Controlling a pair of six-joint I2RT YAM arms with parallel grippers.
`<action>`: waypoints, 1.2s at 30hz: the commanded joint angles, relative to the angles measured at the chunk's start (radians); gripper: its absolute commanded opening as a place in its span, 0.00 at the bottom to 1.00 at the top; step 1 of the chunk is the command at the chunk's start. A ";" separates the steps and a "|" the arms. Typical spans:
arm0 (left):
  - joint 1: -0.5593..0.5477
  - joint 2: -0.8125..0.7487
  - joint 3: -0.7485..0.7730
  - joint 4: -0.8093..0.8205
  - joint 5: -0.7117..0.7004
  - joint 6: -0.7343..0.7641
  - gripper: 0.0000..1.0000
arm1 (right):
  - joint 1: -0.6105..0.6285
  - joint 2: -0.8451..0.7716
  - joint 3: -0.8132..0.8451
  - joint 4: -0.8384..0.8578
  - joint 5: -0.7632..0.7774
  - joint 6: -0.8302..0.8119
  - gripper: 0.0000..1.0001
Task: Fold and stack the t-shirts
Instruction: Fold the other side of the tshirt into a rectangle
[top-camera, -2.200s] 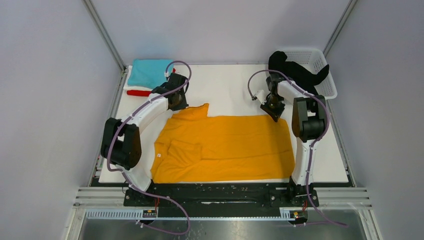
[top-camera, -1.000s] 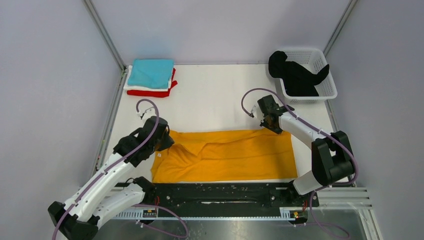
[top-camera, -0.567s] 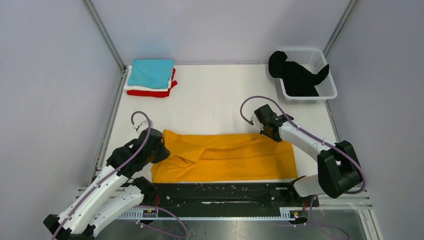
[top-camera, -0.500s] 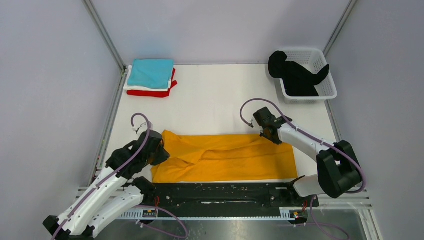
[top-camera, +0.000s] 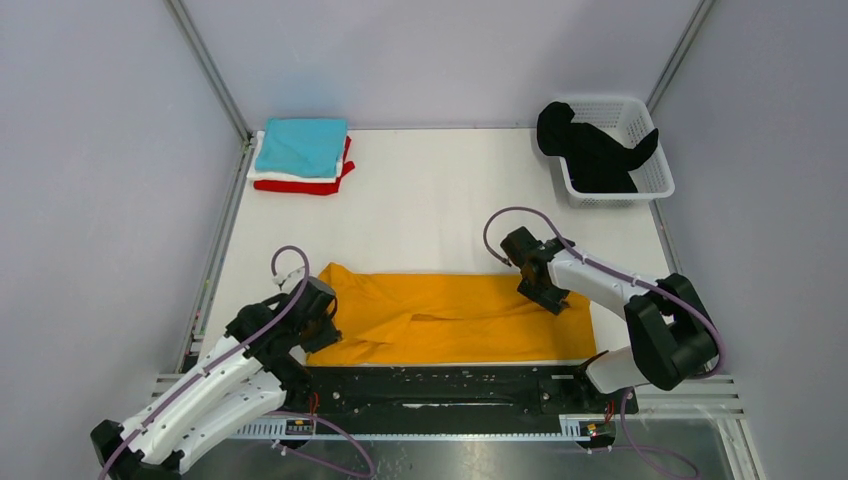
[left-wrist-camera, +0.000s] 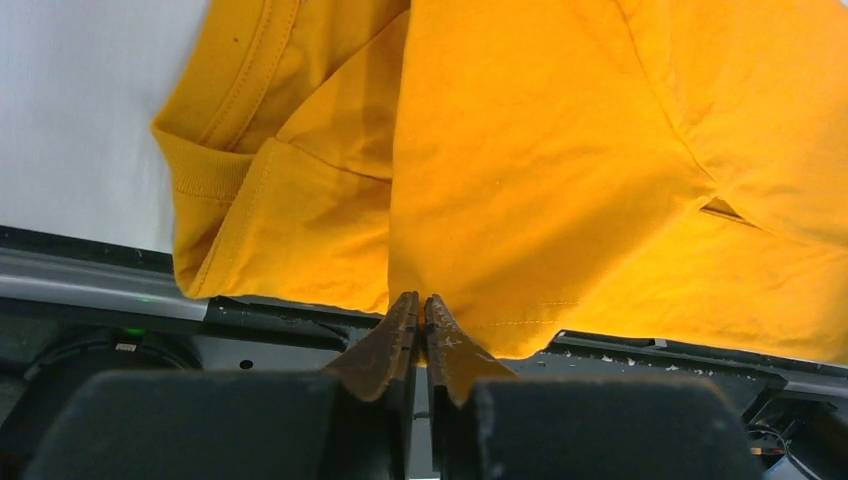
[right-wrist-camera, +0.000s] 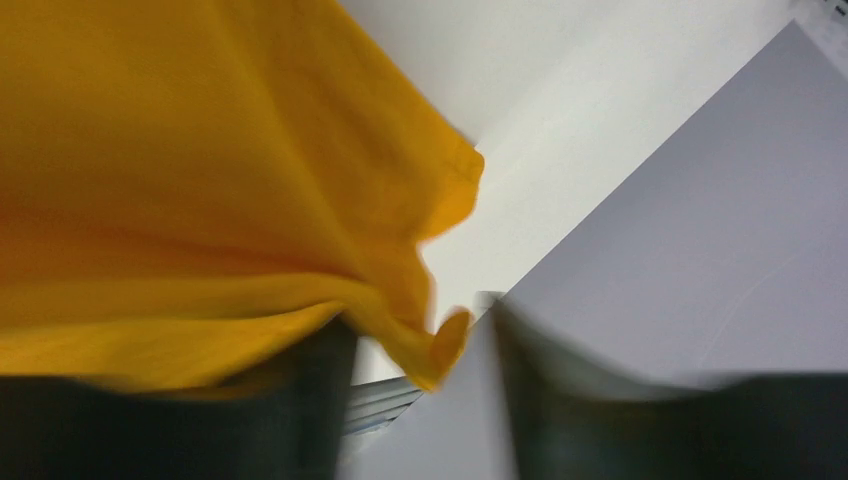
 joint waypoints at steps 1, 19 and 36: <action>-0.027 0.028 0.004 -0.030 -0.018 -0.067 0.10 | 0.021 -0.002 0.013 -0.117 0.048 0.063 0.99; -0.078 0.009 0.123 -0.032 -0.084 -0.039 0.77 | 0.182 -0.282 0.045 -0.367 0.057 0.222 1.00; 0.107 0.485 0.036 0.651 0.153 0.117 0.99 | 0.161 -0.679 -0.073 0.460 -0.111 0.814 1.00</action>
